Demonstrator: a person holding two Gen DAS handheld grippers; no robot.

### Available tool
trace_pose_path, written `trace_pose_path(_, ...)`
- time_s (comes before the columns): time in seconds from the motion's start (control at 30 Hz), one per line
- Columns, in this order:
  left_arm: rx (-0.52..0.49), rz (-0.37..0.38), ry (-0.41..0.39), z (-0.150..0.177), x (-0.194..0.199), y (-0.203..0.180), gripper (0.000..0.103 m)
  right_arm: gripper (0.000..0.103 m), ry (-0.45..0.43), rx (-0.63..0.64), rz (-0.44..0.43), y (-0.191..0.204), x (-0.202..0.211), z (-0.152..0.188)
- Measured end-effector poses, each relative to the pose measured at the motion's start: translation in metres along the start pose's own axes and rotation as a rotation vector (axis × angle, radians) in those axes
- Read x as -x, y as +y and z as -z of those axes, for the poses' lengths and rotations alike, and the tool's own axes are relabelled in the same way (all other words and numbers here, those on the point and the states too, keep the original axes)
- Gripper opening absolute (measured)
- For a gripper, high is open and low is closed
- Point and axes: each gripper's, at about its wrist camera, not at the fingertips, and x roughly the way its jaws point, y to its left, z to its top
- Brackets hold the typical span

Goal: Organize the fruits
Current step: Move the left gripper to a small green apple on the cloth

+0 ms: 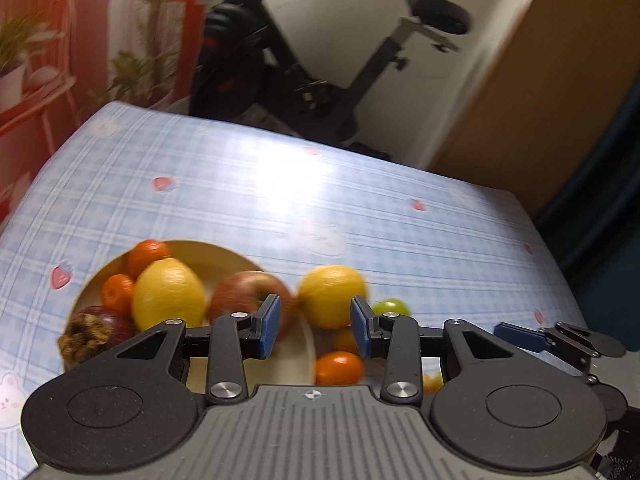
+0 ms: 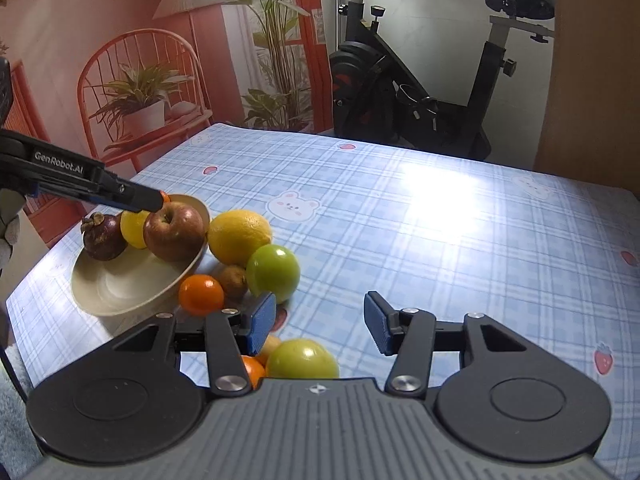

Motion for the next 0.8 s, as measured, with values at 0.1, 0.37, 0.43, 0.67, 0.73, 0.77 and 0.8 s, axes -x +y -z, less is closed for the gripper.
trace_pose_path(0.1, -0.036, 0.022, -0.009, 0.012, -0.001, -0.018, 0.04, 0.052, 0.007, -0.004, 0.011, -0.003, 0.006, 0.009)
trace_pose_path(0.37, -0.057, 0.064, 0.022, 0.031, -0.008, -0.034, 0.04, 0.052, 0.029, -0.016, 0.011, -0.01, 0.012, 0.021)
trace_pose_path(0.43, -0.055, 0.072, 0.031, 0.031, -0.011, -0.035, 0.04, 0.052, 0.032, -0.006, 0.007, -0.007, 0.013, 0.024)
trace_pose_path(0.67, -0.057, 0.138, 0.078, 0.03, -0.026, -0.052, 0.04, 0.052, 0.057, 0.067, -0.008, 0.004, 0.009, 0.033)
trace_pose_path(0.73, -0.051, 0.167, 0.098, 0.03, -0.032, -0.059, 0.04, 0.052, 0.065, 0.072, -0.014, 0.005, 0.005, 0.036)
trace_pose_path(0.77, -0.047, 0.179, 0.107, 0.03, -0.035, -0.061, 0.04, 0.052, 0.068, 0.072, -0.015, 0.004, 0.003, 0.037)
trace_pose_path(0.8, -0.049, 0.19, 0.118, 0.03, -0.038, -0.064, 0.04, 0.052, 0.07, 0.071, -0.019, 0.002, 0.002, 0.037)
